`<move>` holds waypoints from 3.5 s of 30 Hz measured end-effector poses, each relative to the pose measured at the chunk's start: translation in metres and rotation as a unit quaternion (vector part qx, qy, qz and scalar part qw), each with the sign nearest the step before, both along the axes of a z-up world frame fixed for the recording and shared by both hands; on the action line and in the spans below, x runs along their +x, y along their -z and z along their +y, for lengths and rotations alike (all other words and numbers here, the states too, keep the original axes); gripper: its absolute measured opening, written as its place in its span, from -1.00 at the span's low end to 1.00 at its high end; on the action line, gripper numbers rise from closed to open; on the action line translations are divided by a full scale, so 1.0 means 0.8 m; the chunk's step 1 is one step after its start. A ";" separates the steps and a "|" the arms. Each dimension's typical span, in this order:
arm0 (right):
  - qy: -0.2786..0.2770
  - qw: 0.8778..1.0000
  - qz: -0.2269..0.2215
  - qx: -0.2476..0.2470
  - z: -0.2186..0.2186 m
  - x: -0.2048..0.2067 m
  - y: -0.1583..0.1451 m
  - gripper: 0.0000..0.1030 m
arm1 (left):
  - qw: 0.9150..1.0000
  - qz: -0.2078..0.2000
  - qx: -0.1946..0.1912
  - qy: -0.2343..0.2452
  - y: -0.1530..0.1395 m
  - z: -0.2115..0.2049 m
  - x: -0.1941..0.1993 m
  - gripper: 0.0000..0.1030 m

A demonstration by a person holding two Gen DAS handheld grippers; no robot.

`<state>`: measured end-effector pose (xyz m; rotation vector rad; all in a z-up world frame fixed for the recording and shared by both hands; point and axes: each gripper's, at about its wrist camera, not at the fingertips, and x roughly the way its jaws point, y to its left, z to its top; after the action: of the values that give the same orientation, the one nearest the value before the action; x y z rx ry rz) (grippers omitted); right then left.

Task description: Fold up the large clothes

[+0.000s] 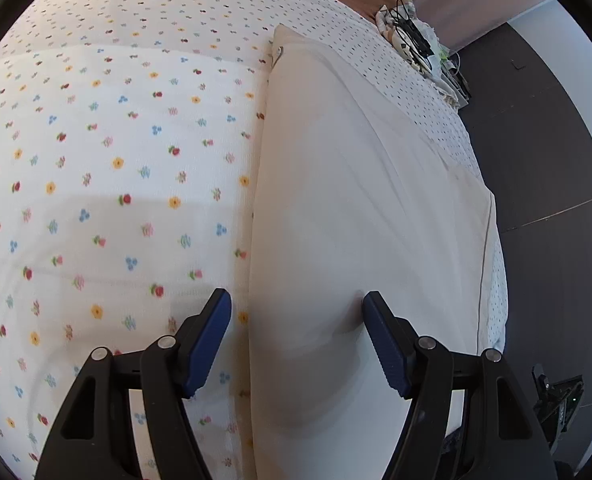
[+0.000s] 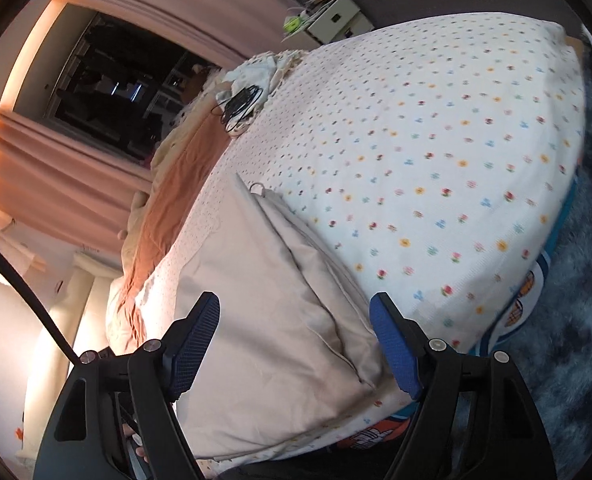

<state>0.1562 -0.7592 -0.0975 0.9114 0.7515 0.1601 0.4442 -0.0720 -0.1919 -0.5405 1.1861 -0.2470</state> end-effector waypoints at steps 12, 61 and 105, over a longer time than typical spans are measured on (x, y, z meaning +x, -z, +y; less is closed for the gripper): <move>-0.146 0.987 0.048 -0.045 -0.002 0.168 0.013 0.48 | 1.000 -0.005 -0.008 -0.014 -0.003 -0.001 0.045 0.34; -0.267 0.963 0.017 0.023 0.155 0.381 0.008 -0.81 | 0.981 -0.144 0.126 0.028 -0.129 -0.046 0.106 -0.68; -0.175 0.960 -0.180 -0.128 -0.163 0.069 -0.235 -0.84 | 0.949 -0.281 0.017 0.142 -0.364 -0.313 -0.068 -0.71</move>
<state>0.2113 -0.8898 0.0908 0.4773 0.5693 0.5152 0.3896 -0.3221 0.0995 -0.2375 0.7030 -0.5861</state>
